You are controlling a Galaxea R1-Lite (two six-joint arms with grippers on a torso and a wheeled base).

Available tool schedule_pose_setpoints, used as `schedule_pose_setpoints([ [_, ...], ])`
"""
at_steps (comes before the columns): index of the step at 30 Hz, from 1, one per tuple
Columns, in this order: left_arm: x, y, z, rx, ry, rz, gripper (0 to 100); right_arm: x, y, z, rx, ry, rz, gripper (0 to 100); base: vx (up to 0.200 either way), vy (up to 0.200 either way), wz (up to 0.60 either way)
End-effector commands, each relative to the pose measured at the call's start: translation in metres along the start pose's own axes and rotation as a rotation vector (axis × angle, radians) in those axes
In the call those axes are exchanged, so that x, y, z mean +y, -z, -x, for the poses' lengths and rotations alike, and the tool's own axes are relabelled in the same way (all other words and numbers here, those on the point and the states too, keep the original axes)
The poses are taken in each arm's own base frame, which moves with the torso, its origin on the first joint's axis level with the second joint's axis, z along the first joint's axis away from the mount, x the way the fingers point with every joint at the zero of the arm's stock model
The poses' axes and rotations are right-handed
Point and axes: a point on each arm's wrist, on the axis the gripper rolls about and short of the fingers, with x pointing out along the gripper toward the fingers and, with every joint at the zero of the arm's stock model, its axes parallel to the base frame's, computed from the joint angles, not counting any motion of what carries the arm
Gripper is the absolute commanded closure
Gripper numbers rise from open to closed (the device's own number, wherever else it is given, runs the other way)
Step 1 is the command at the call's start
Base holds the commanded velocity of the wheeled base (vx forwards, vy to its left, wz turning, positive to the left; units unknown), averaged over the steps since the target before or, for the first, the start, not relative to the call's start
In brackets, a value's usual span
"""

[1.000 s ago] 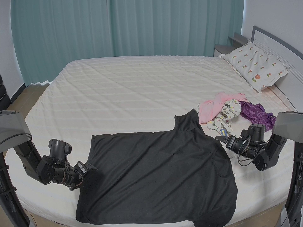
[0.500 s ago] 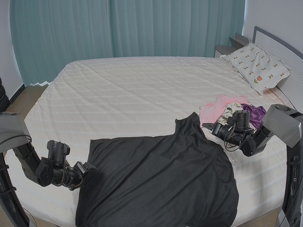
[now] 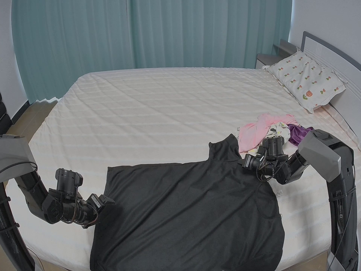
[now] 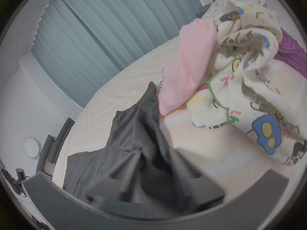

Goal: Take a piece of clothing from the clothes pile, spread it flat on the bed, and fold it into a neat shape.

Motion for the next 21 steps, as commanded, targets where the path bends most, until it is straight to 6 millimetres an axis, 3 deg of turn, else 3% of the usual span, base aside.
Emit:
schedule_pose_setpoints([
  [1,0.0,0.0,0.0,-0.001,0.0,0.003,0,-0.006,0.006,0.001,0.017,0.012,-0.009,100,0.0,0.0,0.0],
  [10,0.0,0.0,0.0,-0.002,-0.001,0.004,0,-0.007,0.009,0.012,0.029,0.019,-0.003,100,0.0,0.0,0.0],
  [11,0.0,0.0,0.0,-0.002,-0.001,0.006,0,-0.007,0.01,0.012,0.036,0.023,-0.003,0,0.0,0.0,0.0],
  [16,-0.001,-0.001,0.0,-0.006,0.003,0.023,0,-0.006,0.01,0.013,0.036,0.023,0.001,0,0.0,0.0,0.0],
  [21,-0.015,-0.021,0.0,-0.074,0.052,0.089,0,-0.003,-0.004,0.026,-0.001,0.02,-0.002,0,0.0,0.0,0.0],
])
